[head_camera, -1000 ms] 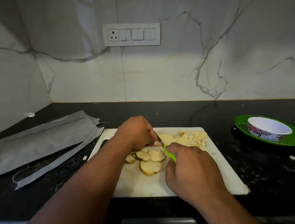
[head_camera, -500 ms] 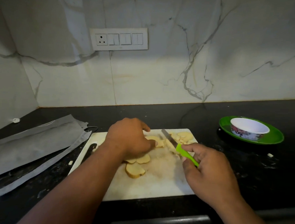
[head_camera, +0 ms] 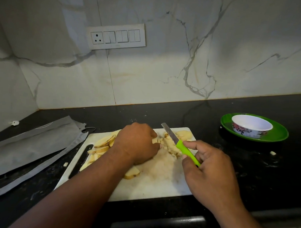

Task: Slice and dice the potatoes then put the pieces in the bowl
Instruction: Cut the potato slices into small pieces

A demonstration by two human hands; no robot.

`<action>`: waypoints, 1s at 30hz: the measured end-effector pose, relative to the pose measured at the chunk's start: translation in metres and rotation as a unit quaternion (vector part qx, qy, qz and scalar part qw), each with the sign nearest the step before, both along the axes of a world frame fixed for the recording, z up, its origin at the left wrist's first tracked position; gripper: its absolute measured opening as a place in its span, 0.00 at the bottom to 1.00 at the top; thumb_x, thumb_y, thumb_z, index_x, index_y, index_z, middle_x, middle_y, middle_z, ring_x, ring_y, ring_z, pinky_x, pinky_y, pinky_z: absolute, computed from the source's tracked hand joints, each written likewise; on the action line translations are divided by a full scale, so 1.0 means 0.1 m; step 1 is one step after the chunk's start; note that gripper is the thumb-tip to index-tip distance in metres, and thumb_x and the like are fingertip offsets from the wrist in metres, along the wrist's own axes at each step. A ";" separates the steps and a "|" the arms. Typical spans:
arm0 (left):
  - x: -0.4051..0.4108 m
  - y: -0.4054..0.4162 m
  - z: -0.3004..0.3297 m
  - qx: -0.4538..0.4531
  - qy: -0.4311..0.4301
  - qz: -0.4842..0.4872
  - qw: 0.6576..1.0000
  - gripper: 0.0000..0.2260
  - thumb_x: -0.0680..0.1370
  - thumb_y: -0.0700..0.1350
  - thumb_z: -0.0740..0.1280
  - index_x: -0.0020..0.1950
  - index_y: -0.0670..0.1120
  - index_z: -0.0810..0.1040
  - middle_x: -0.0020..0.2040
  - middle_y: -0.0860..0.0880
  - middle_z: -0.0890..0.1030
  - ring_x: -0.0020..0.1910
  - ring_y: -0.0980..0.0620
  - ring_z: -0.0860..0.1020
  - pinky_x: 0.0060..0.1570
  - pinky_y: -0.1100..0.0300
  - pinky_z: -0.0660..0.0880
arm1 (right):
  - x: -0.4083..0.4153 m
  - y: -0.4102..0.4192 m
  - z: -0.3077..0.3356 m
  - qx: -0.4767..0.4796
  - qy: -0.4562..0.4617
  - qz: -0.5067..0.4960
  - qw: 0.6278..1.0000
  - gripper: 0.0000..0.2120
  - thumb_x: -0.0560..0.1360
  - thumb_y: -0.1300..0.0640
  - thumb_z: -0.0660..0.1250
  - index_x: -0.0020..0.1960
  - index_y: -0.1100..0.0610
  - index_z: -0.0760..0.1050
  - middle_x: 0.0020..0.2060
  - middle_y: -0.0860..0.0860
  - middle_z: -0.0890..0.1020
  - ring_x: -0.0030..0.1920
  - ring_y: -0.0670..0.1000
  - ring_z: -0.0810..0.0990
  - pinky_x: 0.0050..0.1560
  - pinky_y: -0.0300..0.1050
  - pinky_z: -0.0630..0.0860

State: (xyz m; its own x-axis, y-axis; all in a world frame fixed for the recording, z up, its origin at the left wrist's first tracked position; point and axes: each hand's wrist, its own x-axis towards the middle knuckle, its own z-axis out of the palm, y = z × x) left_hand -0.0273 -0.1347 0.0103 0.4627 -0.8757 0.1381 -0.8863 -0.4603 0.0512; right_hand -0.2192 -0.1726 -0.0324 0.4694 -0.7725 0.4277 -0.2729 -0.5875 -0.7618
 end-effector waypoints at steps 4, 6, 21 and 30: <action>0.05 -0.02 -0.01 -0.015 0.039 -0.013 0.999 0.18 0.78 0.57 0.70 0.68 0.59 0.81 0.64 0.57 0.82 0.58 0.54 0.80 0.61 0.54 0.79 | 0.00 0.00 0.00 0.003 -0.002 0.004 1.000 0.13 0.75 0.59 0.70 0.58 0.47 0.81 0.23 0.35 0.74 0.21 0.44 0.71 0.21 0.33 0.65; 0.09 -0.01 0.00 -0.027 0.064 -0.029 0.997 0.16 0.77 0.54 0.71 0.66 0.59 0.83 0.63 0.58 0.83 0.57 0.55 0.80 0.60 0.57 0.78 | 0.00 0.00 0.00 0.003 0.000 0.006 1.000 0.14 0.76 0.59 0.70 0.59 0.48 0.81 0.23 0.36 0.74 0.21 0.43 0.71 0.21 0.33 0.65; 0.51 0.20 0.05 0.053 0.033 0.006 0.998 0.37 0.67 0.74 0.73 0.71 0.56 0.78 0.62 0.56 0.83 0.59 0.53 0.81 0.61 0.50 0.80 | 0.01 0.04 0.00 -0.056 0.100 0.000 0.993 0.16 0.74 0.50 0.69 0.61 0.41 0.78 0.25 0.42 0.74 0.24 0.43 0.72 0.24 0.33 0.64; 0.54 0.13 -0.01 0.044 0.053 -0.031 0.997 0.20 0.74 0.64 0.75 0.51 0.48 0.84 0.56 0.48 0.86 0.53 0.49 0.83 0.57 0.46 0.82 | 0.04 0.10 0.02 -0.118 0.167 -0.004 0.979 0.18 0.73 0.46 0.65 0.63 0.40 0.76 0.32 0.40 0.78 0.30 0.42 0.74 0.30 0.34 0.68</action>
State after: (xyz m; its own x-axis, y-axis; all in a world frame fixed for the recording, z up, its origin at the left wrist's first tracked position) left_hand 0.0268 -0.1212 0.0094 0.4155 -0.9095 0.0129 -0.9049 -0.4119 0.1075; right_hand -0.2153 -0.1625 -0.0300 0.6071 -0.6751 0.4192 -0.4891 -0.7332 -0.4724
